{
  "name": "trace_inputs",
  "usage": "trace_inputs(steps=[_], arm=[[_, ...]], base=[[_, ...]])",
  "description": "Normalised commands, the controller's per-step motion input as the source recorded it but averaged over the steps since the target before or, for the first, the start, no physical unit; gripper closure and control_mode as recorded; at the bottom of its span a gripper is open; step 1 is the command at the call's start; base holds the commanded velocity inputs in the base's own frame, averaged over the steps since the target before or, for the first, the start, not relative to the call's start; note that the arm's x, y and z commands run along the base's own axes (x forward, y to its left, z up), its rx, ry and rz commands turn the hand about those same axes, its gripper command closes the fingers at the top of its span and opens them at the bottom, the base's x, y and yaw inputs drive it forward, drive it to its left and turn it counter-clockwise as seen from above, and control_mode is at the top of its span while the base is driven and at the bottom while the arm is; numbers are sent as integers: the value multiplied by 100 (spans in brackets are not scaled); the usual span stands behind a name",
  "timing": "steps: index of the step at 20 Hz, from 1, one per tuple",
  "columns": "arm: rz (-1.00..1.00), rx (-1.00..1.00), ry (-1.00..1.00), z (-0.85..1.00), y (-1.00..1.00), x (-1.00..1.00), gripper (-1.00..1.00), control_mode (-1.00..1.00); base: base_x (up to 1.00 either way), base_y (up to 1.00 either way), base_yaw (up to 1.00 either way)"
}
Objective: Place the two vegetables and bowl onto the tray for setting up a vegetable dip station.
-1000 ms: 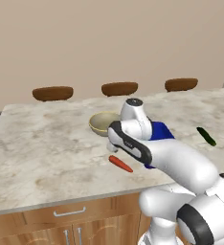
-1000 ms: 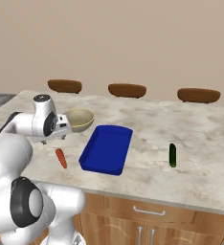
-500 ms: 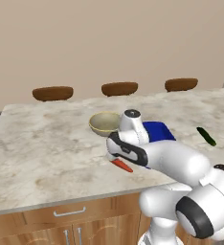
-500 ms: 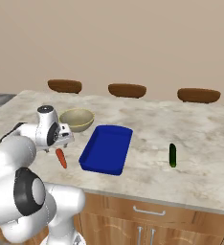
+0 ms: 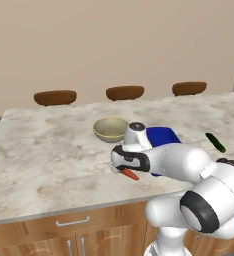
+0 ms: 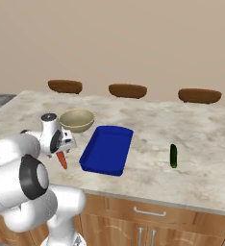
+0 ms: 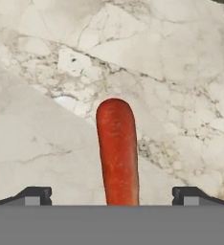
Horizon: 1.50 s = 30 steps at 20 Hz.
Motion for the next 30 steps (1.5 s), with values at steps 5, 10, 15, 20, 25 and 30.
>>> trace_inputs(steps=[5, 10, 15, 20, 25, 30], arm=[[1, 0, 0, -27, 0, 6, -100, -100], [1, 0, 0, -23, 0, 11, -100, -100], [2, 0, 0, -23, 0, 11, -100, -100], [1, 0, 0, -10, 0, 0, 100, -100], [0, 0, 0, 0, 0, 0, 100, -100], [3, 0, 0, 12, 0, 0, 100, -100]], base=[[0, 0, 0], [0, 0, 0], [0, 0, 0], [0, 0, 0], [0, 0, 0], [0, 0, 0]])
